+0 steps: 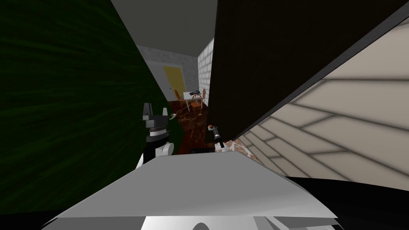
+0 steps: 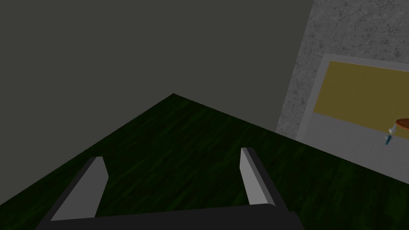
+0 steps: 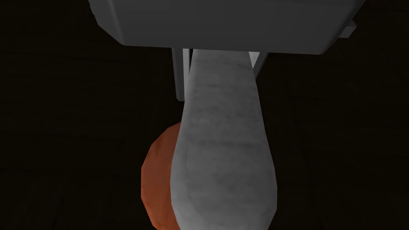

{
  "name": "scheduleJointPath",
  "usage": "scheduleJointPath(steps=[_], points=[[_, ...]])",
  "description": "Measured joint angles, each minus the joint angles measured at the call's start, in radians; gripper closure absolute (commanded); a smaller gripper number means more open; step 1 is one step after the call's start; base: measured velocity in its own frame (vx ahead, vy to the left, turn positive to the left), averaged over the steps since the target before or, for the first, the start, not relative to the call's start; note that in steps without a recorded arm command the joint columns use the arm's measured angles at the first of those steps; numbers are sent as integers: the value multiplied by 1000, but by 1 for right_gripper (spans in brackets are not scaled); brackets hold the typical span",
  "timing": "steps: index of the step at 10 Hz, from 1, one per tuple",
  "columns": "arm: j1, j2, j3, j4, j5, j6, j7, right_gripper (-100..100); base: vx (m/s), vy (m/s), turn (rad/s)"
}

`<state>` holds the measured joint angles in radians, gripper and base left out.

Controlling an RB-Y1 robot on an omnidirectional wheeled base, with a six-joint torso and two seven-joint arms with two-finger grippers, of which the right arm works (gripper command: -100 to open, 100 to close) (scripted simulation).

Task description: Push the door open

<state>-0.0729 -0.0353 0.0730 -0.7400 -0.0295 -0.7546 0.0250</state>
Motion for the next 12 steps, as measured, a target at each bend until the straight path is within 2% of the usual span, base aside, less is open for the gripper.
scheduleJointPath(steps=[1,2,4,12], points=[[-5,-1,-13,2,-6,2,3,100,145,125,-74],[-28,-4,-29,43,-15,-20,4,100,106,83,-38],[-8,0,-46,8,-22,-2,11,100,149,104,-68],[-15,13,-134,21,-63,-12,36,100,143,95,-64]])
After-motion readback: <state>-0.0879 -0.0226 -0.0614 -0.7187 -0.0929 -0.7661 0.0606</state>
